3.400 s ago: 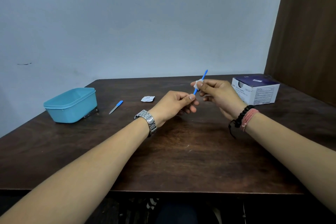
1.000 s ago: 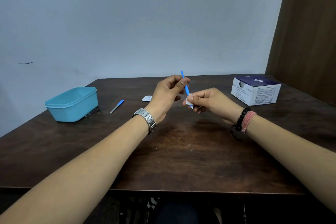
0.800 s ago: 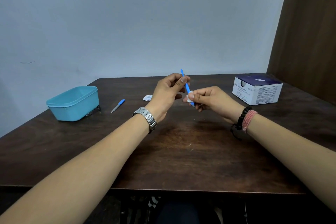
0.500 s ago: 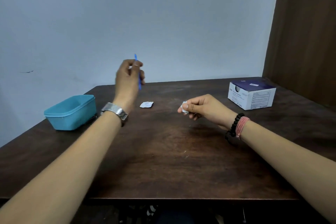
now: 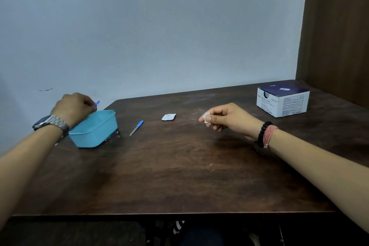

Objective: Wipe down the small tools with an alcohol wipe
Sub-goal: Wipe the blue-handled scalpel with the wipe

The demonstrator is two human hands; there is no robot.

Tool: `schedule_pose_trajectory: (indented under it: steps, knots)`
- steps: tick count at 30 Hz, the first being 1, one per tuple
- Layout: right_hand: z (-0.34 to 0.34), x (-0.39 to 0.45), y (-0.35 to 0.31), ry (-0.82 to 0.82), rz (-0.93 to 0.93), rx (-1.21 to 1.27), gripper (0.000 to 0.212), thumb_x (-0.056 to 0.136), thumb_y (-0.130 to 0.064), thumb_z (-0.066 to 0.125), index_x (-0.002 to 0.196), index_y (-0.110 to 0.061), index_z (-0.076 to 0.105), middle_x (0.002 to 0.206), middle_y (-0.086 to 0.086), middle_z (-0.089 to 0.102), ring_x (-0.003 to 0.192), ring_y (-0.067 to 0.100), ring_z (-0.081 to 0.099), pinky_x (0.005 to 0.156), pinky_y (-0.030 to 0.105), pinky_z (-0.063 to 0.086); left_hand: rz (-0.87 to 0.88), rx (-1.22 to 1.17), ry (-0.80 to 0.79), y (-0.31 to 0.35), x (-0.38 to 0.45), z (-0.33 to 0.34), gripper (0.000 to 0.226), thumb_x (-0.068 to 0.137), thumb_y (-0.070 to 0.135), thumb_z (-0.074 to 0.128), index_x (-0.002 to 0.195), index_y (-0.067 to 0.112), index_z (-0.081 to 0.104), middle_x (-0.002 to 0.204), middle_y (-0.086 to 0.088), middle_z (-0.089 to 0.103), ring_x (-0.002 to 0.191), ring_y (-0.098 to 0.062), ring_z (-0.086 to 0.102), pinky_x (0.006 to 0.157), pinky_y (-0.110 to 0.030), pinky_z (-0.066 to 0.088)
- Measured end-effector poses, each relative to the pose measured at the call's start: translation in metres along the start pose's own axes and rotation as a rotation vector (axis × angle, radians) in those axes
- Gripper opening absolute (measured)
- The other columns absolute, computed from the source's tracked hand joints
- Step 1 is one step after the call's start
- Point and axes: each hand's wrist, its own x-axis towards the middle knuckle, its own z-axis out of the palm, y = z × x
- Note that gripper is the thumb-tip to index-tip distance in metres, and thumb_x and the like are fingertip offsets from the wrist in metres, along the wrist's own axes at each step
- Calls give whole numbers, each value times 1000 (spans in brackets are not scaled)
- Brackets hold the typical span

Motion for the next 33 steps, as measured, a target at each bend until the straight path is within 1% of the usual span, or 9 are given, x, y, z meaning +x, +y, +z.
schedule_pose_trajectory:
  steps: [6,11,16,18,20,23,26,29,33]
  knots:
    - [-2,-1,-1,18,6,-17,25,94,-17,61,99,6,70,76,-15,71,63,6,53,59,17,46,-25,118,-211,-7,0,19,11,86,19,67,93,22,75,105,-9,70,92,-27,59,73,-30,44]
    - [-3,-2,-2,16,7,-9,24,94,-16,61,101,4,70,74,-15,71,62,4,53,58,15,46,-24,138,-268,-9,4,27,20,90,12,58,97,22,74,112,-9,68,90,-22,53,74,-31,45]
    - [-2,0,-1,15,9,-12,27,94,-16,60,102,9,68,74,-17,71,62,5,52,58,15,46,-10,181,-334,-11,8,26,20,90,16,57,98,25,72,113,-7,67,91,-22,54,76,-31,47]
    - [-2,0,-1,19,8,-7,26,94,-16,61,102,7,69,73,-16,71,62,5,53,58,15,46,2,147,-292,-11,10,25,14,90,24,61,99,24,72,110,-6,68,94,-24,56,81,-33,48]
    - [-2,0,-1,26,8,2,24,94,-17,61,102,4,70,72,-13,70,62,6,53,58,15,46,31,99,-168,-7,9,22,9,88,29,65,94,24,71,106,-6,69,97,-27,59,82,-35,48]
    - [-2,0,0,35,11,10,21,94,-17,61,101,-1,72,72,-10,69,62,5,53,58,15,46,101,17,12,8,5,16,4,87,27,65,88,26,69,98,-2,69,94,-28,61,77,-35,47]
    - [-2,0,-1,37,12,-2,22,94,-17,61,102,-1,72,71,-11,69,62,5,53,59,16,46,184,-18,89,32,0,11,6,87,24,64,89,25,69,94,2,67,91,-27,61,77,-36,48]
    - [-2,0,-1,33,14,-11,23,94,-18,60,102,1,71,71,-14,69,62,5,53,59,16,46,248,-56,58,55,-5,14,6,86,24,64,88,26,69,93,2,69,91,-24,62,78,-35,49]
    - [-2,0,-1,39,17,-3,24,94,-18,61,102,2,71,70,-14,69,62,5,53,59,15,46,288,55,-125,78,-15,34,9,86,26,67,91,21,72,95,-2,72,94,-23,63,78,-30,48]
